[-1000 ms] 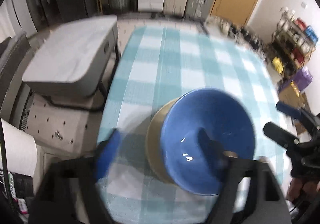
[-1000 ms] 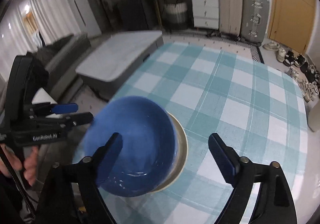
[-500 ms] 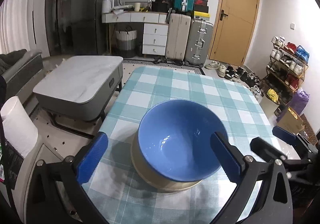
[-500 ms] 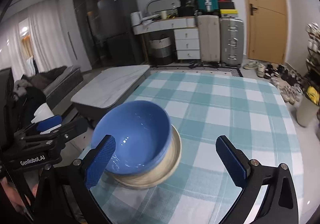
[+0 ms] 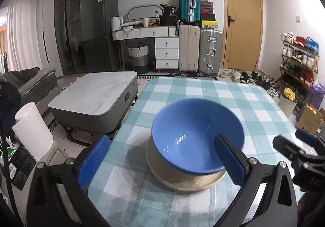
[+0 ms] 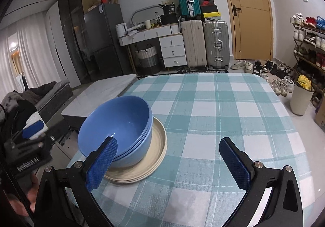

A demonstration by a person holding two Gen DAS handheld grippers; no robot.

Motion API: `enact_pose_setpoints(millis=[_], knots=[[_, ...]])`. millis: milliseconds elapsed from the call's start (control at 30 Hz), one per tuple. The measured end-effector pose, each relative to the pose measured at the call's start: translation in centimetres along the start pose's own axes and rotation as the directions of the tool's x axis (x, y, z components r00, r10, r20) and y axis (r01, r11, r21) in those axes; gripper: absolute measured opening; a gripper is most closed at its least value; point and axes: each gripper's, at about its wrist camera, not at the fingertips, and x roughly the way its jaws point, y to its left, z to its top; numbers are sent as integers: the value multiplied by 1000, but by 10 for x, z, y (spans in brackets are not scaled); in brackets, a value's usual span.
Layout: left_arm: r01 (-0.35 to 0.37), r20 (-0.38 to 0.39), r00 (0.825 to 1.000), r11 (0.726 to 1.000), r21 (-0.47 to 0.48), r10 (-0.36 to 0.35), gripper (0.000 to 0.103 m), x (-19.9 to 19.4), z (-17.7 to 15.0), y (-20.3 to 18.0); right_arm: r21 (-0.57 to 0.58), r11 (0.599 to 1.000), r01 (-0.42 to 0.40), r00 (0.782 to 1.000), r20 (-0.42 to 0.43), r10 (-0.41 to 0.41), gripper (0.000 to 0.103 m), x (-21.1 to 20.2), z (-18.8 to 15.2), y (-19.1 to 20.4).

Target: Organize plates and bowls

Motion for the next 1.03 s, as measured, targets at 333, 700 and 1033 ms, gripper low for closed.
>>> enact_pose_setpoints(millis=[333, 700, 1033], knots=[[35, -35, 999, 999, 34, -33, 103, -1, -10, -12, -76, 997, 12, 999, 32, -9, 102, -10, -9, 17], [55, -50, 997, 997, 61, -52, 103, 0, -17, -22, -58, 998, 5, 1000, 13, -4, 102, -9, -15, 10], [84, -61, 995, 994, 75, -79, 103, 1, -18, -29, -50, 999, 9, 1000, 22, -8, 102, -12, -19, 6]])
